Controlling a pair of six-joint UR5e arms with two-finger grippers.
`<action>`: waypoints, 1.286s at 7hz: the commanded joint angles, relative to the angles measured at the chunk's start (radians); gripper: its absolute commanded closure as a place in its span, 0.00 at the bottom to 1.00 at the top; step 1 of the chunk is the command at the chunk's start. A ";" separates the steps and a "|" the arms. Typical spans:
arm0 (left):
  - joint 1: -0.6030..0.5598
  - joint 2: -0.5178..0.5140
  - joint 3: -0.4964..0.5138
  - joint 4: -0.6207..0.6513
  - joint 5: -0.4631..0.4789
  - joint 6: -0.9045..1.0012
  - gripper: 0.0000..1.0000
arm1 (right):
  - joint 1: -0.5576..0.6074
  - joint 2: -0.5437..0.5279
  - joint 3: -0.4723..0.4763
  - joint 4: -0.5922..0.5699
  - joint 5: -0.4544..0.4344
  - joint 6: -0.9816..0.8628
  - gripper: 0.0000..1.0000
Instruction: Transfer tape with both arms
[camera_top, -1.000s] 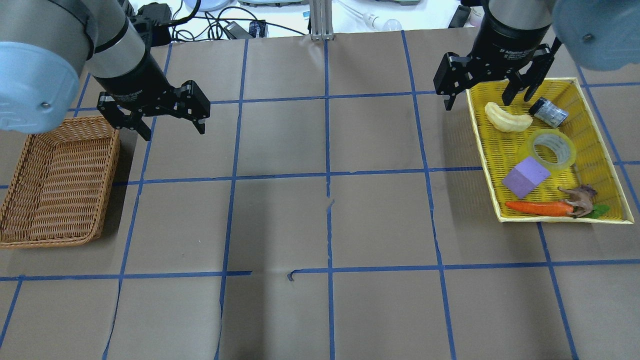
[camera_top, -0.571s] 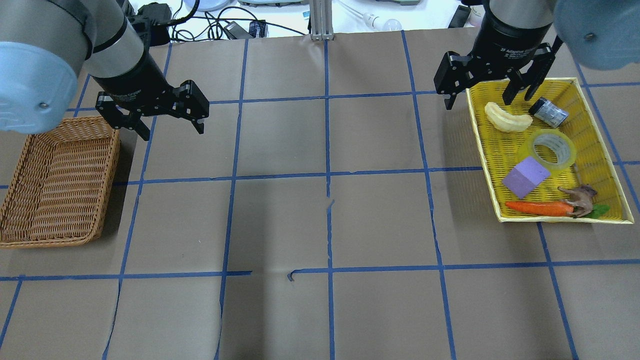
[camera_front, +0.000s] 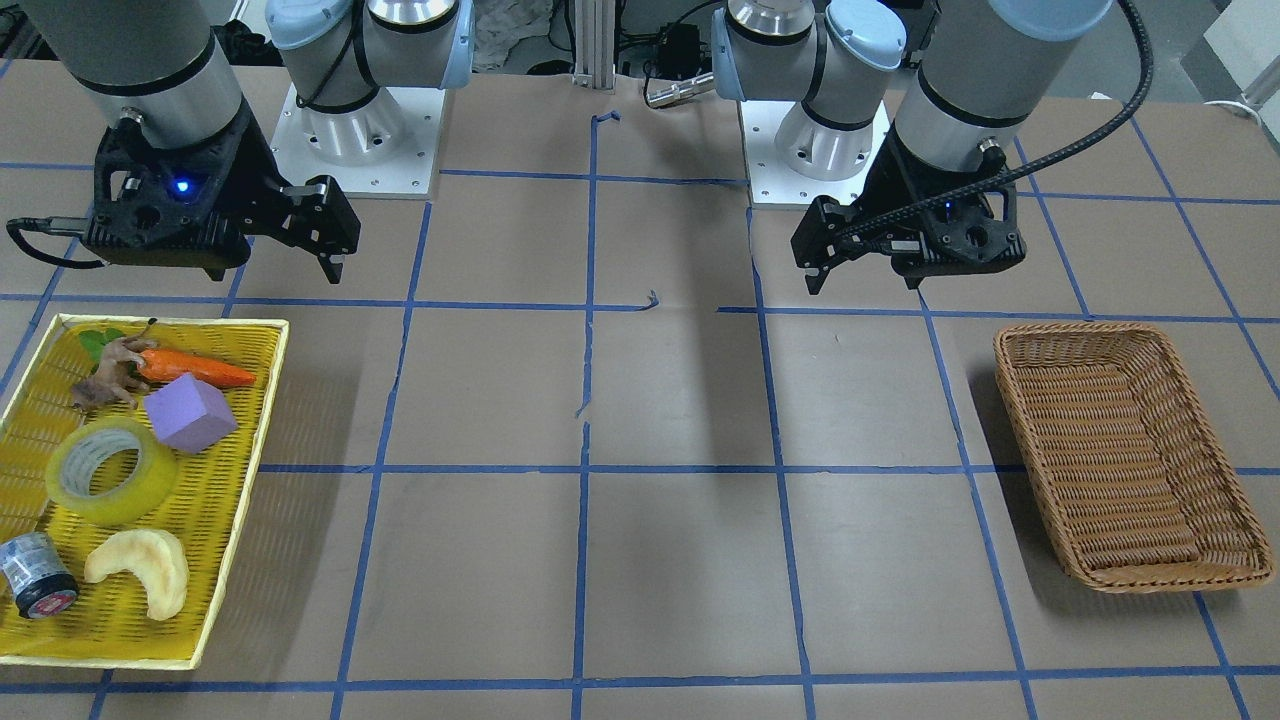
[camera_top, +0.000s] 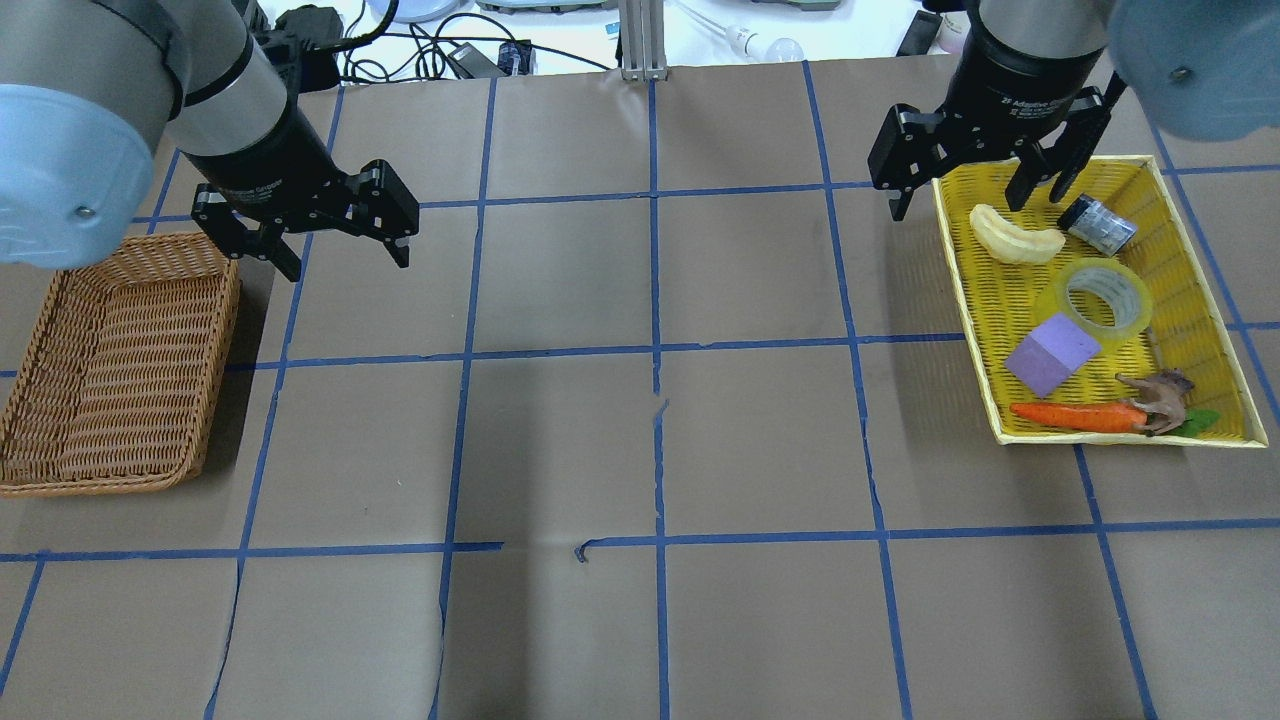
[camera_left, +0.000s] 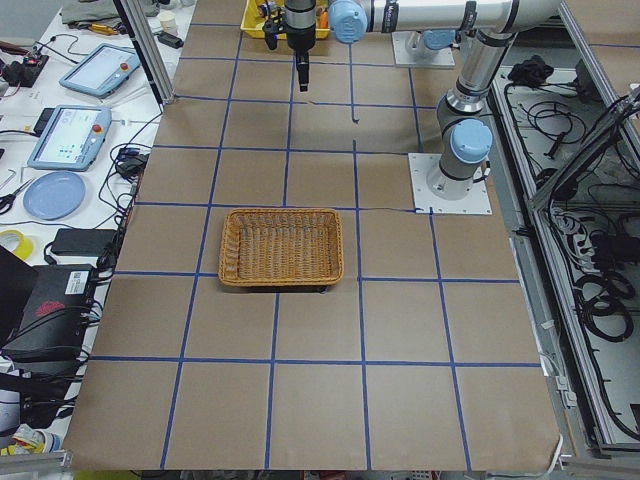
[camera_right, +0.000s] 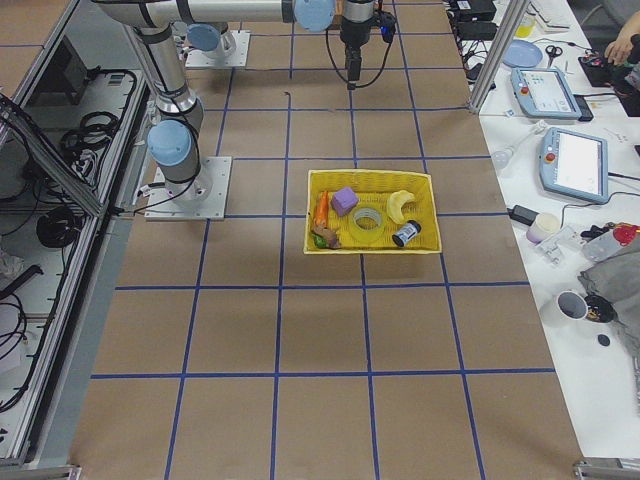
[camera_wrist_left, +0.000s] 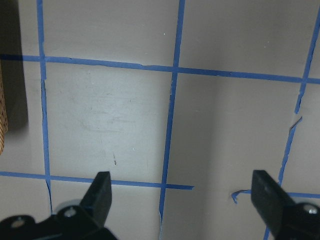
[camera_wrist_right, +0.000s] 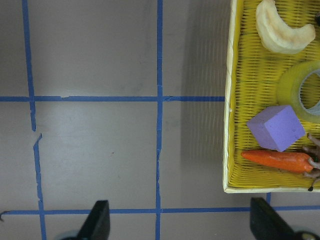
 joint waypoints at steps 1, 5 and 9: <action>-0.001 -0.001 -0.005 -0.002 0.007 0.001 0.00 | 0.001 -0.001 0.000 0.000 0.000 -0.001 0.00; -0.006 0.002 -0.007 0.001 0.006 0.001 0.00 | -0.002 0.011 0.000 -0.004 -0.003 -0.007 0.00; -0.006 -0.001 -0.007 0.001 0.007 0.001 0.00 | -0.017 0.046 -0.004 -0.010 -0.005 -0.090 0.00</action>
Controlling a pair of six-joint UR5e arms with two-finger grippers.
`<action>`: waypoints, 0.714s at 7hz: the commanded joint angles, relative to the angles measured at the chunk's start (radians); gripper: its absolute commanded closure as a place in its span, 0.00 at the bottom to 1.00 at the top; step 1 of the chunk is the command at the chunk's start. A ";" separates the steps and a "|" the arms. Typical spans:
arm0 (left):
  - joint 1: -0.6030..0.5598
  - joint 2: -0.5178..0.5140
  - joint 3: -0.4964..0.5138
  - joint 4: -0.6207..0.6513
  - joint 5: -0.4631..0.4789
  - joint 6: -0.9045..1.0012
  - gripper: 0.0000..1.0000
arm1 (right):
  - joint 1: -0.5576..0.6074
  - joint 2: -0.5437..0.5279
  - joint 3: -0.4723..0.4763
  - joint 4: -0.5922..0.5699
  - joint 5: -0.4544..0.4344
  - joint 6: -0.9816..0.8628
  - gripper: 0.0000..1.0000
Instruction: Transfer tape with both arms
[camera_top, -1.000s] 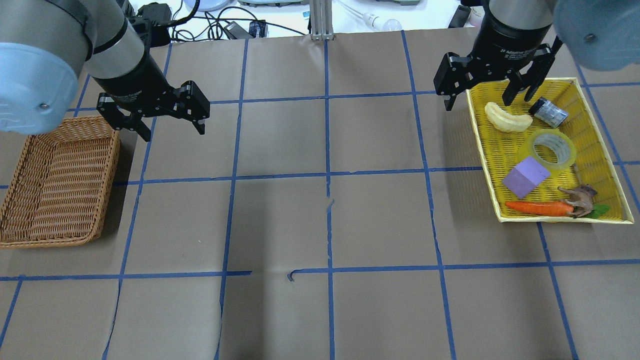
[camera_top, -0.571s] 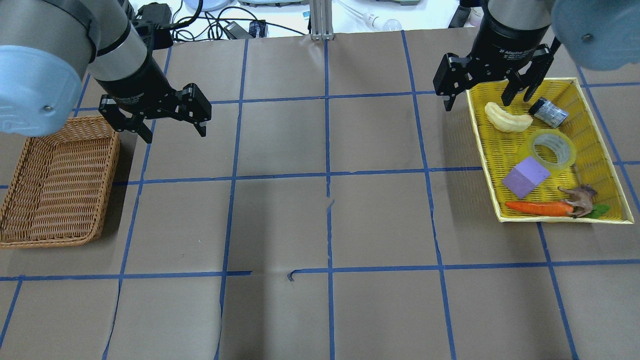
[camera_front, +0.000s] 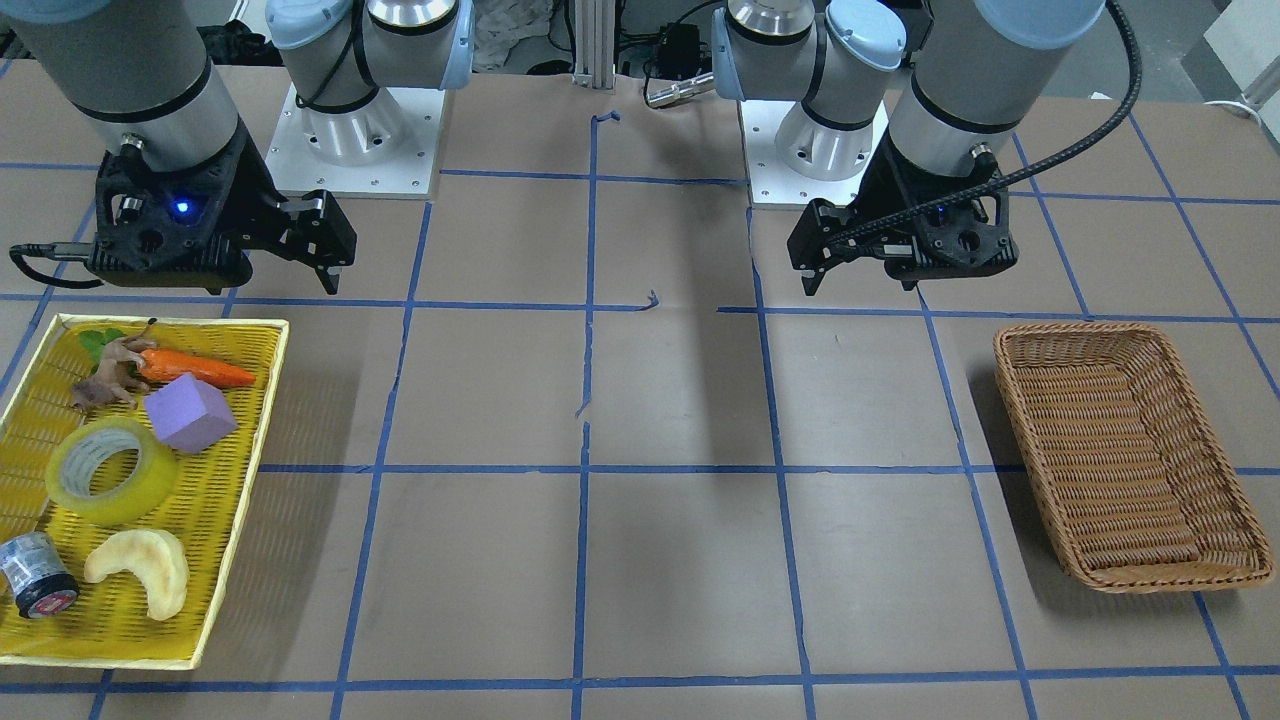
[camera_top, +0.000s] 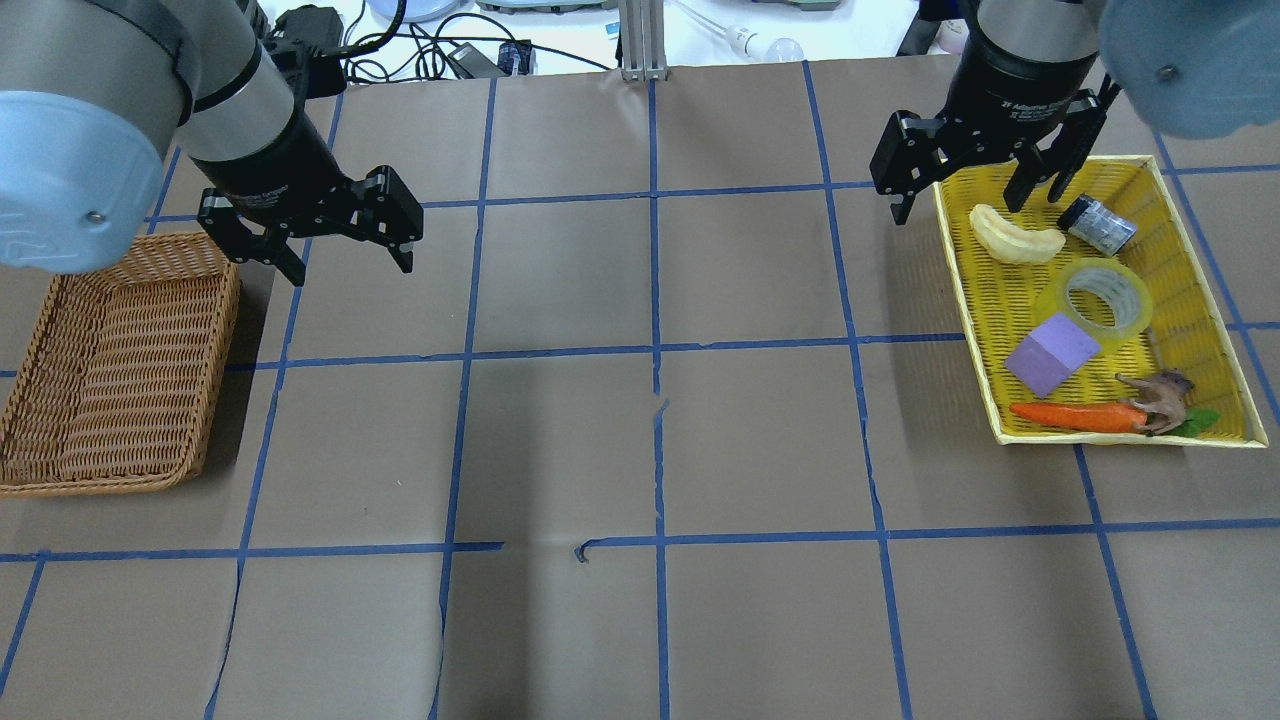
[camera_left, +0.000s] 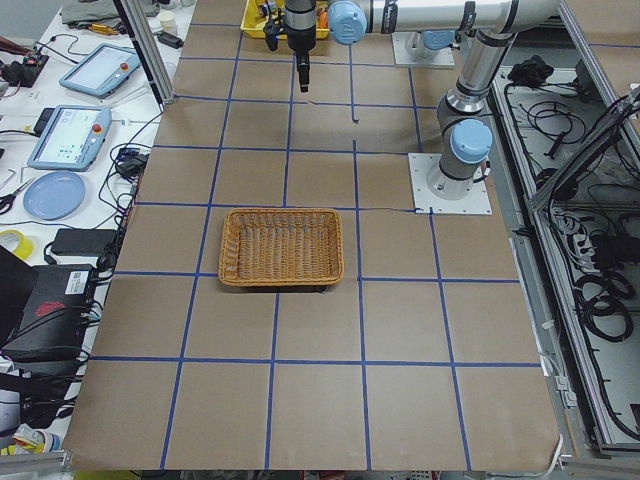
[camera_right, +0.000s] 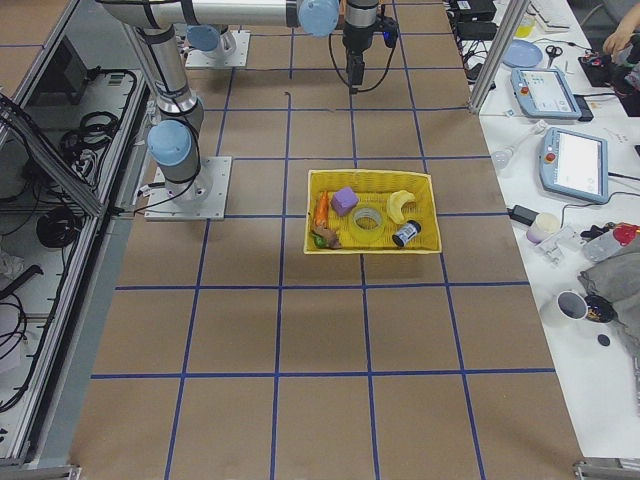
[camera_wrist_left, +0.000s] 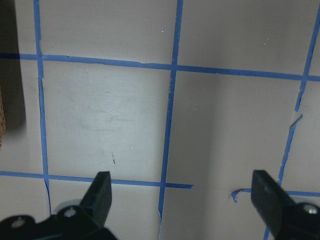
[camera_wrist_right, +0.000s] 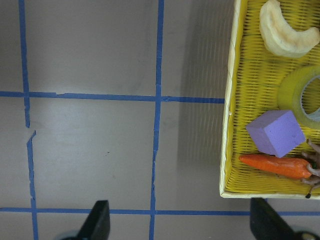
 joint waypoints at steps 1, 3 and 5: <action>0.000 0.002 0.000 0.000 0.000 0.001 0.00 | -0.030 0.024 -0.003 -0.035 -0.002 -0.074 0.00; 0.000 0.002 0.000 0.000 0.000 0.001 0.00 | -0.166 0.064 0.006 -0.066 -0.005 -0.248 0.00; 0.001 0.002 0.000 0.000 0.001 0.001 0.00 | -0.282 0.149 0.009 -0.142 0.000 -0.428 0.00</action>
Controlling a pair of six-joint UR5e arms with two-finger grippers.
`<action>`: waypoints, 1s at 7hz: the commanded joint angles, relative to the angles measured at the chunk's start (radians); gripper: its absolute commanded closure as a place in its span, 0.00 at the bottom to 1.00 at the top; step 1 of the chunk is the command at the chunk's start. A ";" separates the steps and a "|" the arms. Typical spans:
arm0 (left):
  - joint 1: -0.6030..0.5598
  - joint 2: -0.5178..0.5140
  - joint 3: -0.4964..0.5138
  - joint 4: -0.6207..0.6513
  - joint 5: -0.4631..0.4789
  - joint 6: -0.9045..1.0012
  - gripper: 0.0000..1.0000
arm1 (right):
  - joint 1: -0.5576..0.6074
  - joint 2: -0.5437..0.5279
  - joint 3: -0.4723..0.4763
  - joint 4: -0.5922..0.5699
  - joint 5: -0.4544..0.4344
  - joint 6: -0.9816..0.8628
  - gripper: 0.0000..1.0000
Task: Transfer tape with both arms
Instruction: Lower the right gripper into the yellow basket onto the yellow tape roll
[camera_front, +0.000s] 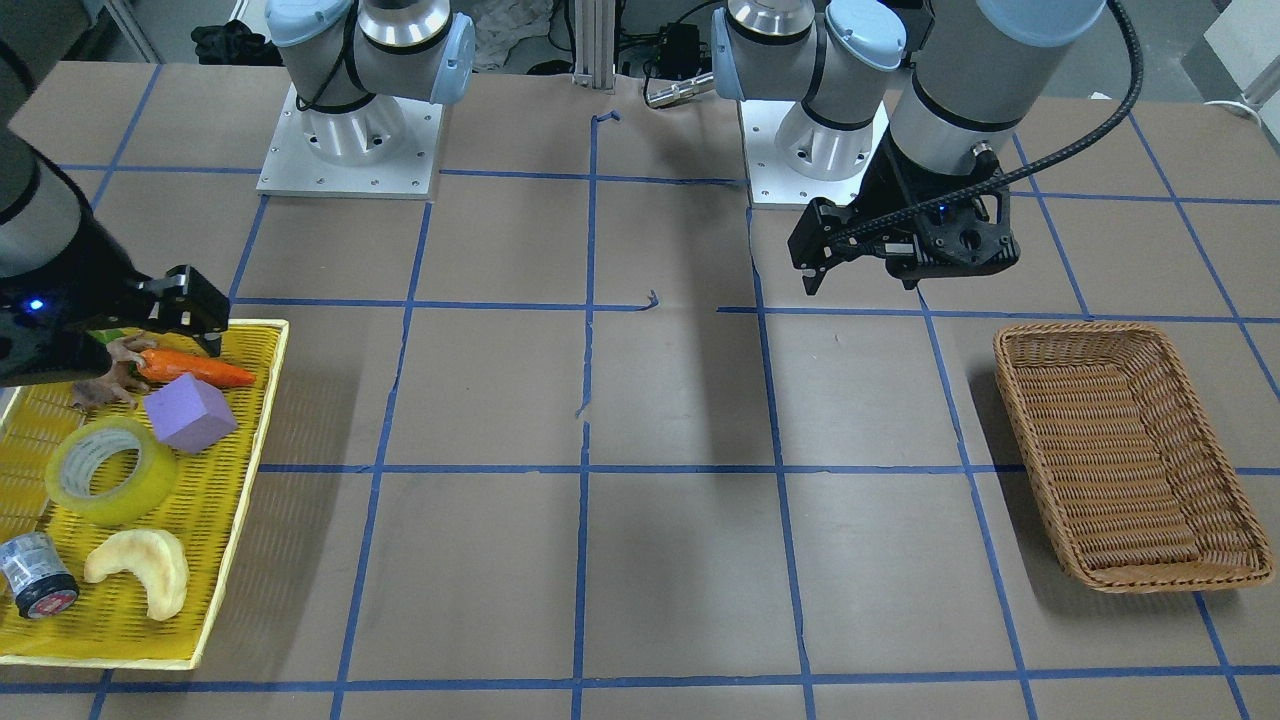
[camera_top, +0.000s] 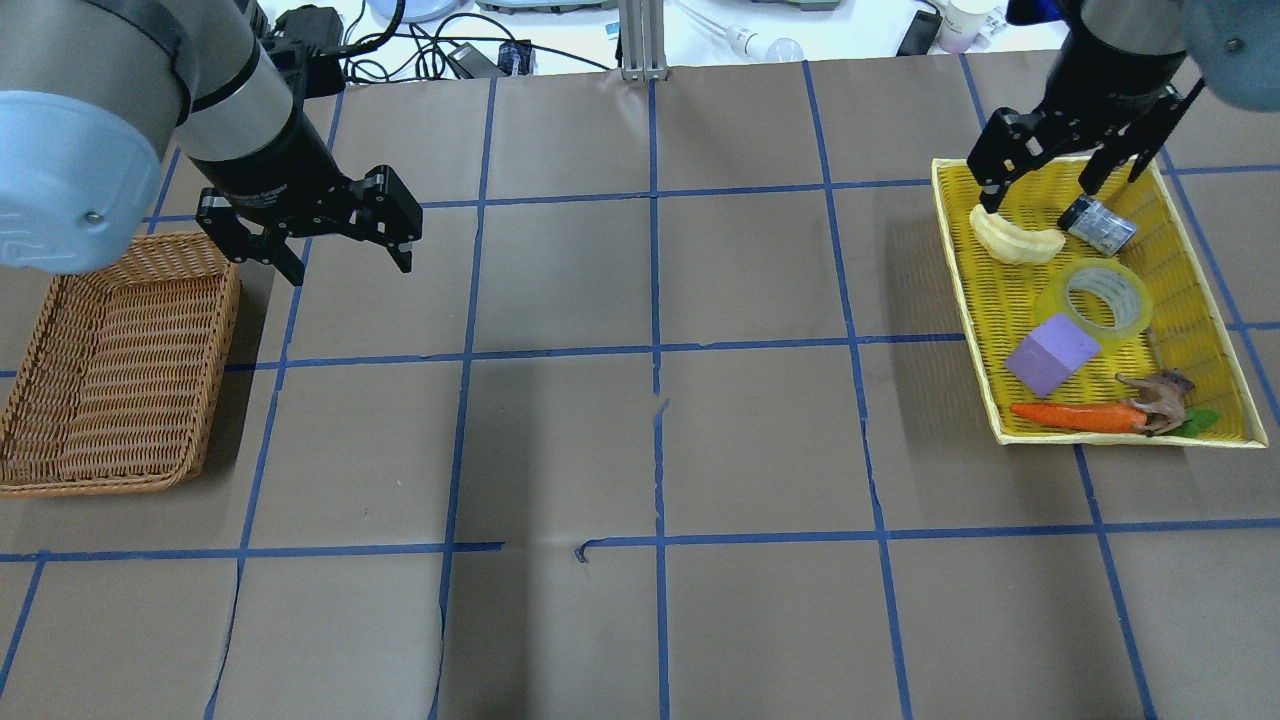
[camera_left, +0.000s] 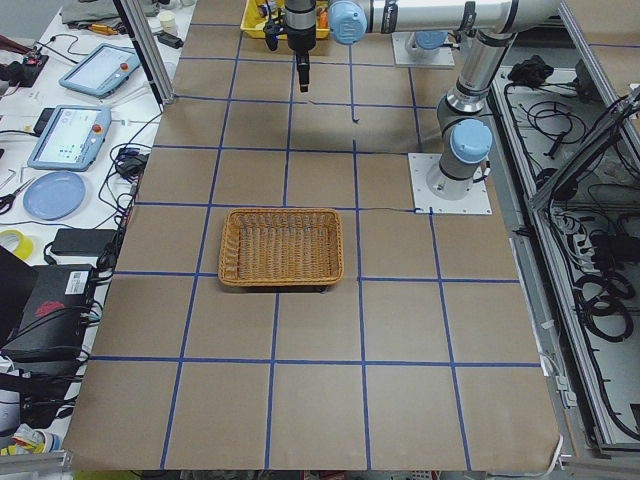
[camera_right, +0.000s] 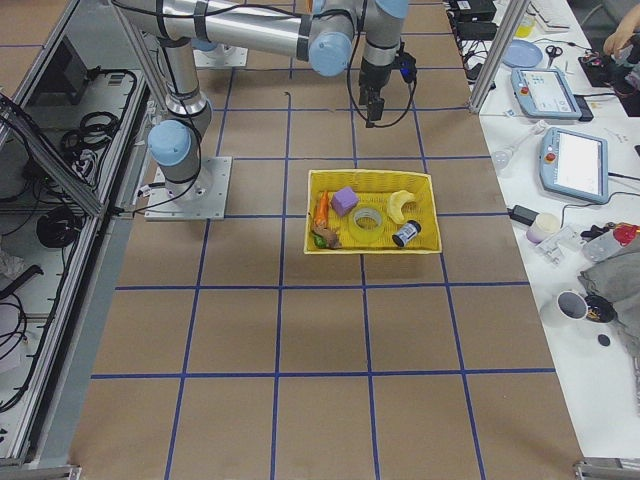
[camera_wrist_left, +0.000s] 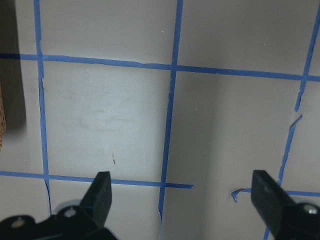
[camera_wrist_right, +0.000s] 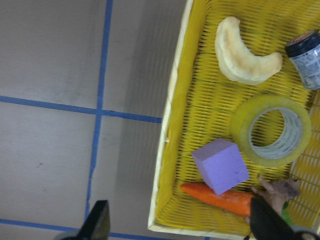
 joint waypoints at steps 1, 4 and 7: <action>0.000 0.000 0.000 0.000 0.000 0.000 0.00 | -0.109 0.095 0.002 -0.094 0.001 -0.216 0.00; 0.000 0.000 0.000 0.000 0.002 0.000 0.00 | -0.244 0.258 0.034 -0.315 0.050 -0.512 0.00; 0.002 0.000 -0.002 0.000 0.001 0.002 0.00 | -0.304 0.329 0.109 -0.413 0.067 -0.636 0.05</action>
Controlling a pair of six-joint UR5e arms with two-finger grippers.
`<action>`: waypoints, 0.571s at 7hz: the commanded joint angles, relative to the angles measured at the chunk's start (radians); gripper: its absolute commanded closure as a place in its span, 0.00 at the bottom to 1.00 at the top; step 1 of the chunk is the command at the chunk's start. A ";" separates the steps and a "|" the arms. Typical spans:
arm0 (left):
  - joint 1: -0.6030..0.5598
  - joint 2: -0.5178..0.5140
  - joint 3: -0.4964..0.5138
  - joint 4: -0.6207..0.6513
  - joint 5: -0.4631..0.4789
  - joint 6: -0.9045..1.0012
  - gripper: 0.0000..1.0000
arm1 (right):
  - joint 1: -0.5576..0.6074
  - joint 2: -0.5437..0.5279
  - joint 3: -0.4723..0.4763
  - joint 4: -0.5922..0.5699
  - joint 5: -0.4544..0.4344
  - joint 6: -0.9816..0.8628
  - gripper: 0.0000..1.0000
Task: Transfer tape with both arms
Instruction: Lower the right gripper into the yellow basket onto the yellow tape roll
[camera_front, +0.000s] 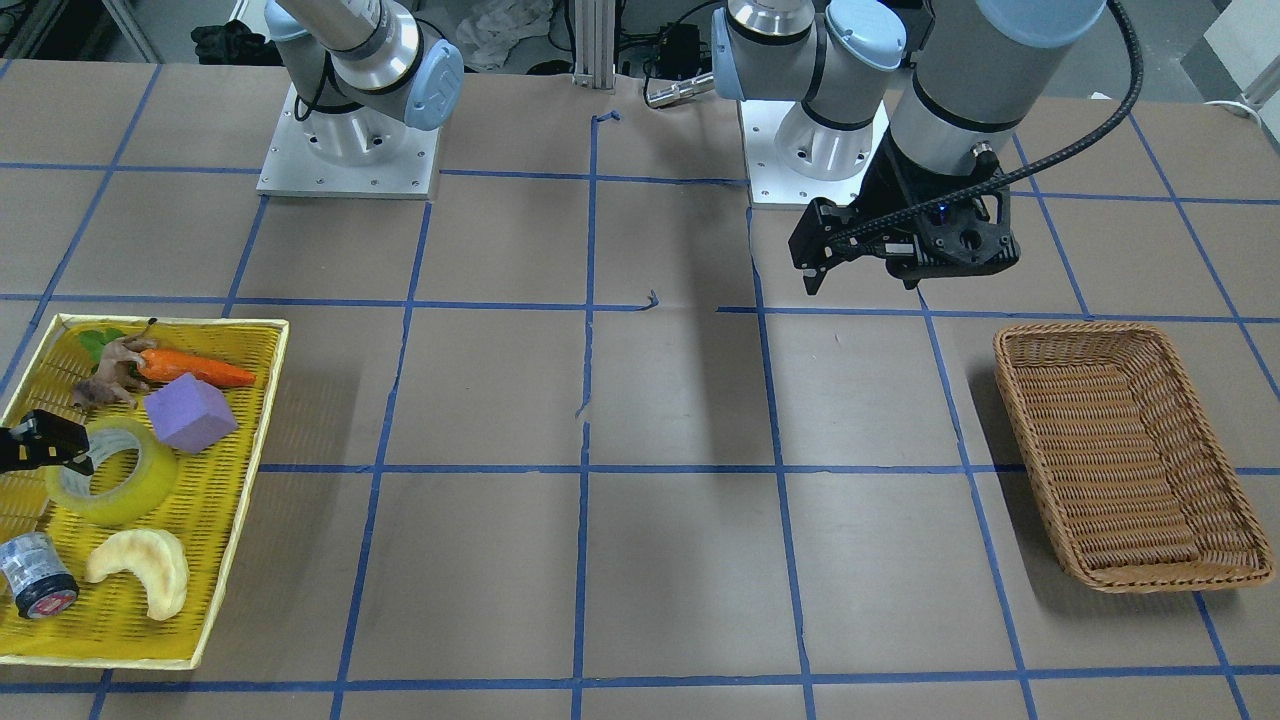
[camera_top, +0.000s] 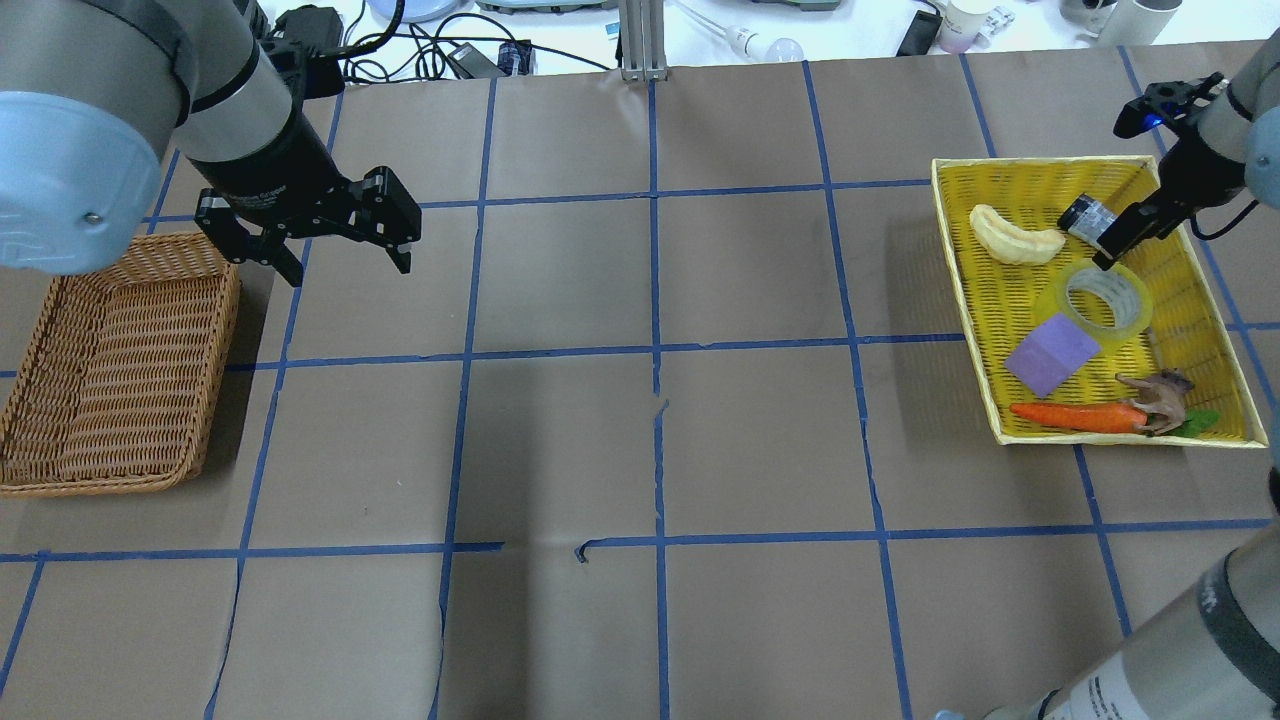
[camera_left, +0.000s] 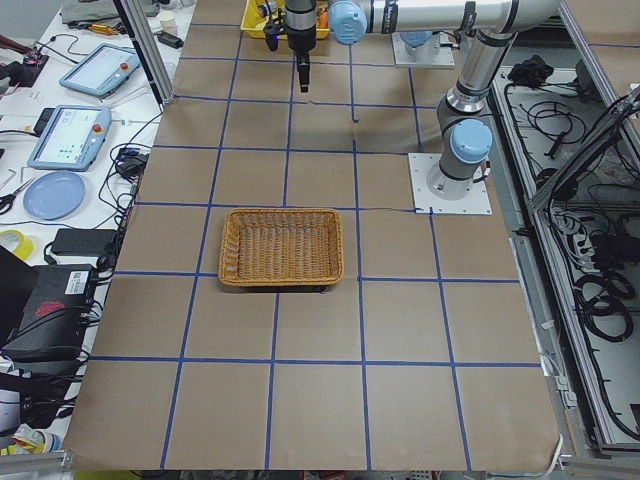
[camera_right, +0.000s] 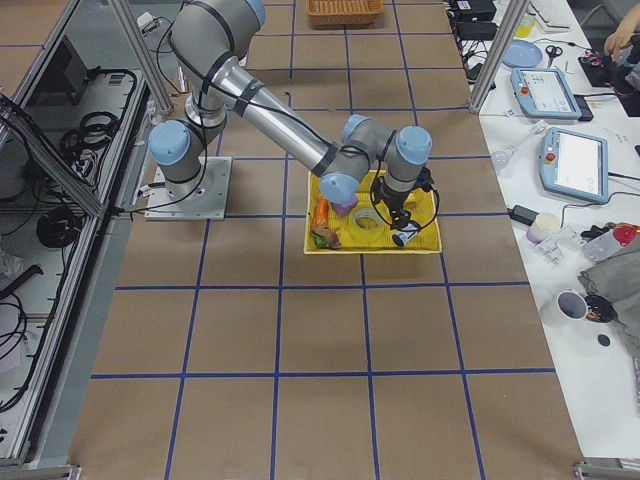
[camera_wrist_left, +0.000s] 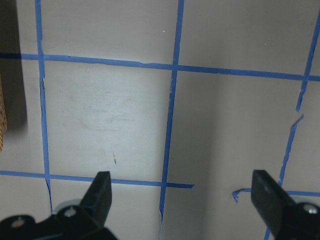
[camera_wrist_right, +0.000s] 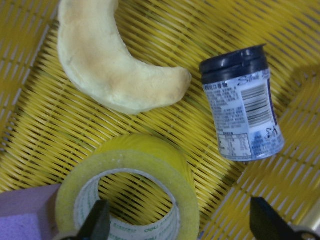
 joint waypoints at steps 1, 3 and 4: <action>0.001 0.000 0.000 0.000 -0.001 0.000 0.00 | -0.041 0.029 0.054 -0.045 0.012 -0.044 0.25; 0.003 0.000 0.001 0.000 -0.001 0.000 0.00 | -0.042 0.031 0.077 -0.060 0.009 -0.046 0.74; 0.006 0.000 0.003 0.002 -0.001 0.000 0.00 | -0.042 0.029 0.086 -0.061 0.009 -0.046 1.00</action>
